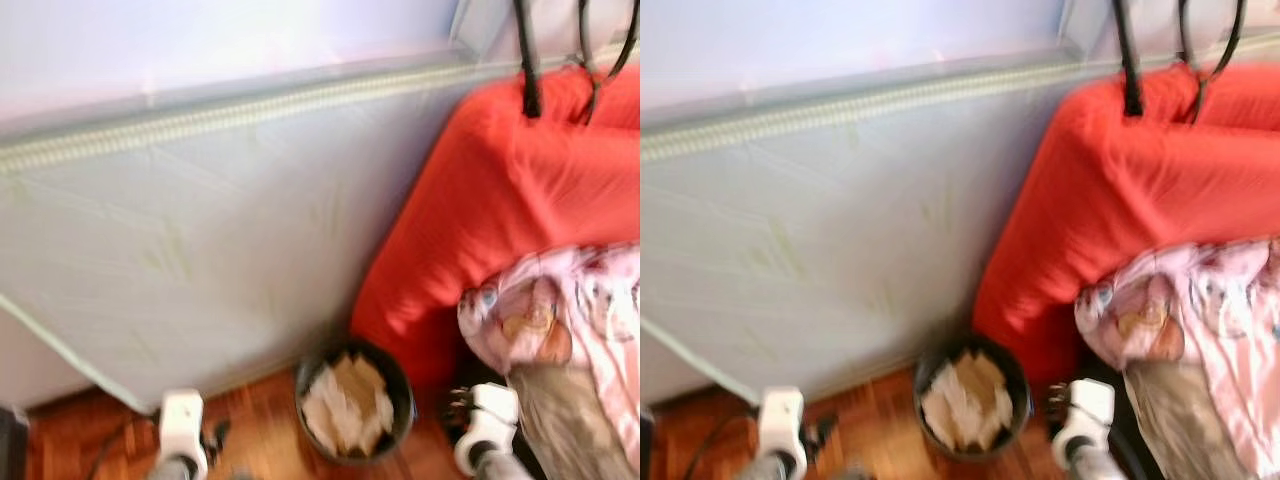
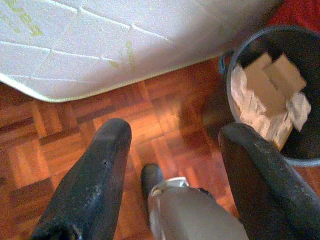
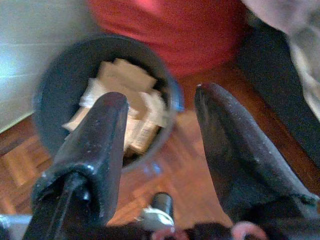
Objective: Clean up the room
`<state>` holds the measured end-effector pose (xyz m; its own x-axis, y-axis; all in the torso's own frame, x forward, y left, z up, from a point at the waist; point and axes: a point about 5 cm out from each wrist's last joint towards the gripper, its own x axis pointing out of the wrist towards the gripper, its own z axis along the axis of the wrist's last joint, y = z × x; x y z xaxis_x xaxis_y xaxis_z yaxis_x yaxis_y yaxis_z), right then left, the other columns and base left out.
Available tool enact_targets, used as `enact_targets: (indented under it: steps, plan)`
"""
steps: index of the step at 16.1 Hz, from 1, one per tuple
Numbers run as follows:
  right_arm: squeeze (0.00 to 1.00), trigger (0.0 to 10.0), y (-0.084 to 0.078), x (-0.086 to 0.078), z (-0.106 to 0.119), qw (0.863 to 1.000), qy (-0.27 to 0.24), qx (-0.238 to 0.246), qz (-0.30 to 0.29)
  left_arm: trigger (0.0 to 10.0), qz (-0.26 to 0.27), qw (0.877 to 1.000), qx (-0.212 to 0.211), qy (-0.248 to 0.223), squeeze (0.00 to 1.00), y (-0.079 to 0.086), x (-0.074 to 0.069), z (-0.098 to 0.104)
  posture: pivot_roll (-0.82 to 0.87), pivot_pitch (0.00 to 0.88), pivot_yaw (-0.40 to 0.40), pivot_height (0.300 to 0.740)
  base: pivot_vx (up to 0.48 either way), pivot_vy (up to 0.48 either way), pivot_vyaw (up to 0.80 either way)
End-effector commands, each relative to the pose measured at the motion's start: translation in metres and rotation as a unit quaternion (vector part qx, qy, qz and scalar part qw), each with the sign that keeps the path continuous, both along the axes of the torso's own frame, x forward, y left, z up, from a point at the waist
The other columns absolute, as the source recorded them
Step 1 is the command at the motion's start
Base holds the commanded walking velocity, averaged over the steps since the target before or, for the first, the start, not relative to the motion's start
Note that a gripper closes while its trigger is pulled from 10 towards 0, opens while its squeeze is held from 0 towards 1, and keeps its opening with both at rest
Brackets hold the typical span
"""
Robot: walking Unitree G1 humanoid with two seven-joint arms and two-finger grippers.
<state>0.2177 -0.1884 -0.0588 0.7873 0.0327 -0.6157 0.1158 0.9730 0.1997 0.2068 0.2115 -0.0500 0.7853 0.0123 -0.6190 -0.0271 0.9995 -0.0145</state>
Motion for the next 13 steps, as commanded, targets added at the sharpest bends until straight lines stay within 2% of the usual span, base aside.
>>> enact_targets:
  steps: [1, 2, 3, 6, 8, 10, 12, 13]
  plan:
    - [0.00, 10.0, 0.005, -0.016, -0.011, 0.999, 0.037, -0.007, 0.025, 10.0, -0.009, 0.999, 0.008, 0.038, 0.00, 0.000, -0.012, -0.011, 0.06, 0.000, -0.046, 0.740, 0.000, 0.000, 0.00]
    - [0.00, 10.0, 0.006, -0.027, -0.018, 0.998, 0.058, -0.010, 0.020, 10.0, -0.004, 0.998, 0.013, 0.067, 0.00, 0.001, -0.019, -0.018, 0.06, 0.000, -0.038, 0.740, 0.000, 0.000, 0.00]
    - [0.00, 10.0, 0.003, -0.039, -0.023, 0.997, 0.078, -0.007, -0.014, 10.0, 0.002, 0.996, 0.018, 0.090, 0.00, 0.003, -0.026, -0.024, 0.06, 0.000, -0.032, 0.740, 0.000, 0.000, 0.00]
    - [0.00, 10.0, -0.010, -0.054, -0.030, 0.989, 0.105, 0.006, -0.108, 10.0, 0.016, 0.995, 0.020, 0.093, 0.00, 0.018, -0.030, -0.024, 0.04, 0.000, -0.001, 0.740, 0.000, 0.000, 0.00]
    - [0.00, 10.0, -0.014, -0.053, -0.029, 0.987, 0.108, 0.005, -0.121, 10.0, 0.019, 0.995, 0.025, 0.097, 0.00, 0.028, -0.032, -0.024, 0.02, 0.000, 0.002, 0.740, 0.000, 0.000, 0.00]
    - [0.00, 10.0, -0.008, -0.039, -0.024, 0.989, 0.099, 0.006, -0.112, 10.0, 0.029, 0.993, 0.029, 0.108, 0.00, 0.036, -0.037, -0.024, -0.01, 0.000, 0.006, 0.740, 0.000, 0.000, 0.00]
    - [0.00, 10.0, -0.012, -0.035, -0.022, 0.988, 0.093, 0.003, -0.121, 10.0, 0.027, 0.993, 0.026, 0.113, 0.00, 0.031, -0.037, -0.026, -0.04, 0.000, -0.001, 0.740, 0.000, 0.000, 0.00]
    - [0.00, 10.0, -0.015, -0.039, -0.023, 0.987, 0.095, 0.004, -0.132, 10.0, 0.030, 0.992, 0.023, 0.116, 0.00, 0.030, -0.039, -0.028, -0.04, 0.000, -0.012, 0.740, 0.000, 0.000, 0.00]
